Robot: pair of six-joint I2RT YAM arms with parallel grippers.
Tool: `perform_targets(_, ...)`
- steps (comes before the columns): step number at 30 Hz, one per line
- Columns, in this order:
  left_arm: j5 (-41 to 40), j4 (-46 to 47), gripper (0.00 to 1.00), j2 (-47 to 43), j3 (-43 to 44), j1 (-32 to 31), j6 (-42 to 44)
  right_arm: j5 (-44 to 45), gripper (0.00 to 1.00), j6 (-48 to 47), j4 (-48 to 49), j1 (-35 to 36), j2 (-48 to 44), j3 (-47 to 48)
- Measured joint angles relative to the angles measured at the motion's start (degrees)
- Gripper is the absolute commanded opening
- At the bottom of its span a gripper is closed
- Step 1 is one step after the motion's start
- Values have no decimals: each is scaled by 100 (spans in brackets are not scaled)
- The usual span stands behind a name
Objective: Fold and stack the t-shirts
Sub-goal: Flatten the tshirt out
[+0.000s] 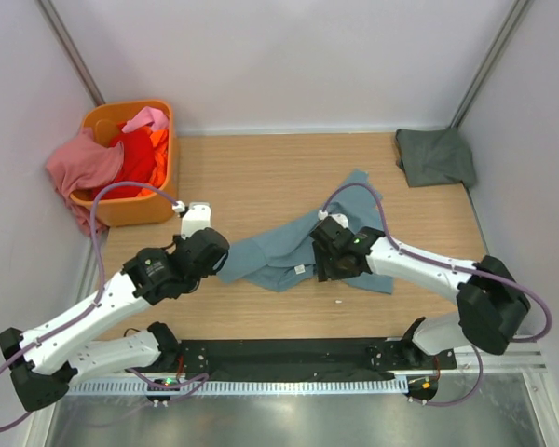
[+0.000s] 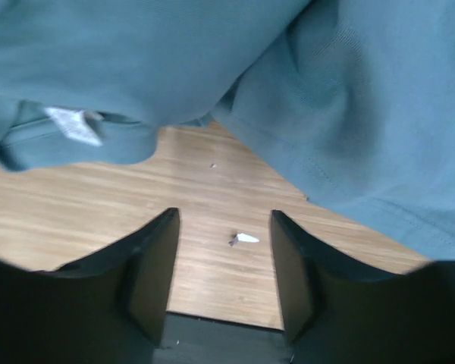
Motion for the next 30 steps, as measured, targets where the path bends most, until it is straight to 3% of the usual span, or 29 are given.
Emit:
perform_targets(4,0,20,0,-44,-17,0,2,382,69,48,142,68,516,-2)
perform_targets(10,-13,20,0,-153,-46,0,2,1064,67,-90,188,76,1303,468)
perform_targets(13,-33,17,0,-229,-50,0,0,1318,54,-205,249,92,1681,586)
perform_targets(14,-50,17,0,-249,-50,0,0,1360,28,-229,262,92,1768,586)
perform_targets(17,-81,17,0,-260,-50,4,0,1488,1,-269,278,98,1893,579)
perform_targets(24,-149,4,0,-254,-37,181,79,1893,1,-278,50,90,1659,509)
perform_targets(27,-125,-57,0,-247,76,673,330,2076,1,-317,-262,-116,1115,450)
perform_targets(30,7,-35,0,-317,302,1626,704,2100,1,-470,-374,-1051,308,437)
